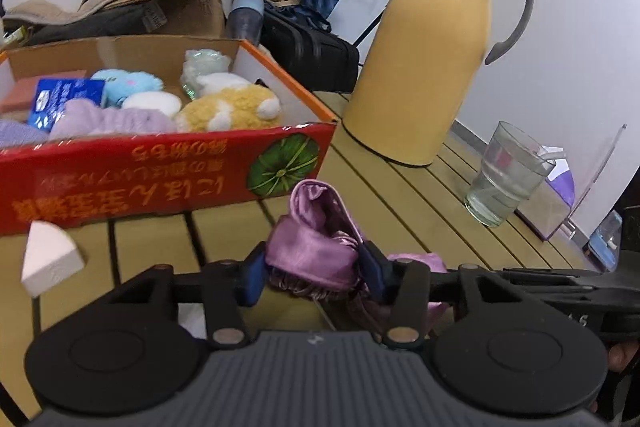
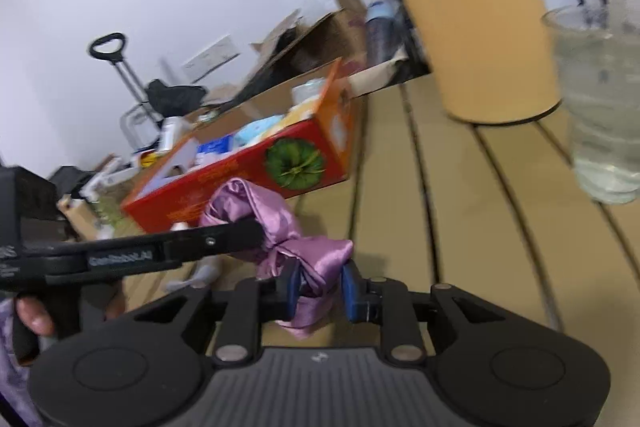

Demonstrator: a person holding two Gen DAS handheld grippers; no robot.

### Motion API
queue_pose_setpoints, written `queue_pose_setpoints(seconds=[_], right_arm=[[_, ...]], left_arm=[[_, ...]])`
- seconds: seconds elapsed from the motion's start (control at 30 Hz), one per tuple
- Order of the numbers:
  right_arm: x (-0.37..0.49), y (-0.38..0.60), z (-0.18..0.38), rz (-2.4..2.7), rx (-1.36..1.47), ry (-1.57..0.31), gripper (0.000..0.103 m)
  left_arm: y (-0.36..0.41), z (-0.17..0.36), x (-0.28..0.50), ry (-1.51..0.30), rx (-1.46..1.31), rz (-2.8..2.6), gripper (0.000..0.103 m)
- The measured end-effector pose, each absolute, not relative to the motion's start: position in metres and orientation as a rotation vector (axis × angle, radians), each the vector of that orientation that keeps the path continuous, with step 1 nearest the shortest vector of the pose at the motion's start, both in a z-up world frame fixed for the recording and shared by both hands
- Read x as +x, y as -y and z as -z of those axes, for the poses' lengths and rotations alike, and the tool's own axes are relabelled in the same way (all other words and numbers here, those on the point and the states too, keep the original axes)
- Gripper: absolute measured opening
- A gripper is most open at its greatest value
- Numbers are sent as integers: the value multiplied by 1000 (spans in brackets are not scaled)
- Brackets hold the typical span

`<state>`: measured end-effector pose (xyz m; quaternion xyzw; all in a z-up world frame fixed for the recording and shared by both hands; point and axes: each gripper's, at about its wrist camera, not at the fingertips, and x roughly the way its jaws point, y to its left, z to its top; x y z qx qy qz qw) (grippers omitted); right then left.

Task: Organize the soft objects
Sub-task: 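Grasp the pink satin cloth with both grippers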

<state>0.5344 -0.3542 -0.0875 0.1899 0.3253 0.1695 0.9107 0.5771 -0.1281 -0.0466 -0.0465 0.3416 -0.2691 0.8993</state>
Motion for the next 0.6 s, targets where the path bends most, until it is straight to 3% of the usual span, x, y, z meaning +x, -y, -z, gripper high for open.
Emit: queue_pose_setpoints(seconds=[0.07,0.17,0.2,0.37,0.43,0.5,0.53,0.6], right_arm=[[534,353,88,-344,391,-666,24],[536,353,88,-324,402,-657,25],[535,358,87,-313,414,-643,26],[518,360,75,-330,433,-556,58],[522,348,78,-345,390,-586,57],[527,334,83,-338,319,-622,44],[529,329,84,-327,289,-631,31],[528,324,84,-333,279,-639,24]], left_arm=[[129,48,582,-712,-107,557,48],[132,51,588,-726,-123,580,26],[133,51,588,-727,-128,577,24],[135,52,587,-728,-135,561,22],[134,51,587,-733,-145,559,22],[135,51,586,-732,-144,553,20],[135,50,586,-731,-146,550,20],[133,49,583,-730,-151,545,18]])
